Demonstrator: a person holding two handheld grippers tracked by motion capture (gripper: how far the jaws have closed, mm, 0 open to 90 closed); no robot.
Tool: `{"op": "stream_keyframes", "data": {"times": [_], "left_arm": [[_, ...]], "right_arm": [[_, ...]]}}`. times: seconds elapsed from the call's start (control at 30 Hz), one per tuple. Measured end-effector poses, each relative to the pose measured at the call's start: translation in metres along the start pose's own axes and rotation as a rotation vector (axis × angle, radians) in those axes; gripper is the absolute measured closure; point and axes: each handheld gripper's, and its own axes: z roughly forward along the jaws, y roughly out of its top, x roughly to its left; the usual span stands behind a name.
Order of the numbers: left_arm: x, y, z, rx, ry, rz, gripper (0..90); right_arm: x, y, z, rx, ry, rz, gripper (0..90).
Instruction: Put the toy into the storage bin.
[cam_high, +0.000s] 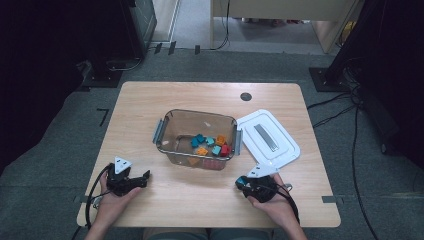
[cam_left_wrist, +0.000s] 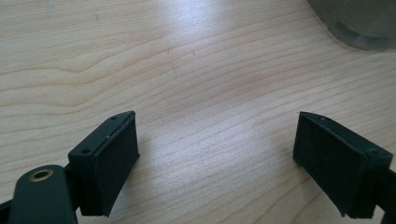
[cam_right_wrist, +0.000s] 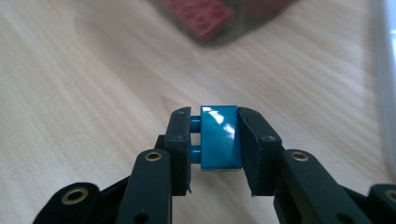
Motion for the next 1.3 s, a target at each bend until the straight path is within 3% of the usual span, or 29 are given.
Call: {"op": "stream_keyframes", "data": {"times": [0.27, 0.43, 0.73, 1.3], "left_arm": [[0.0, 0.0, 0.0, -0.001, 0.001, -0.001, 13.7], [0.0, 0.0, 0.0, -0.001, 0.001, -0.002, 13.7], [0.0, 0.0, 0.001, -0.001, 0.001, -0.002, 13.7], [0.0, 0.0, 0.001, -0.003, 0.001, -0.004, 13.7]], "right_arm": [[-0.015, 0.007, -0.01, -0.022, -0.035, 0.043, 68.0], [-0.027, 0.017, -0.021, -0.052, -0.044, 0.099, 68.0], [-0.035, 0.035, -0.035, -0.055, -0.052, 0.099, 68.0], [-0.041, 0.092, -0.054, -0.055, -0.058, 0.094, 68.0]]}}
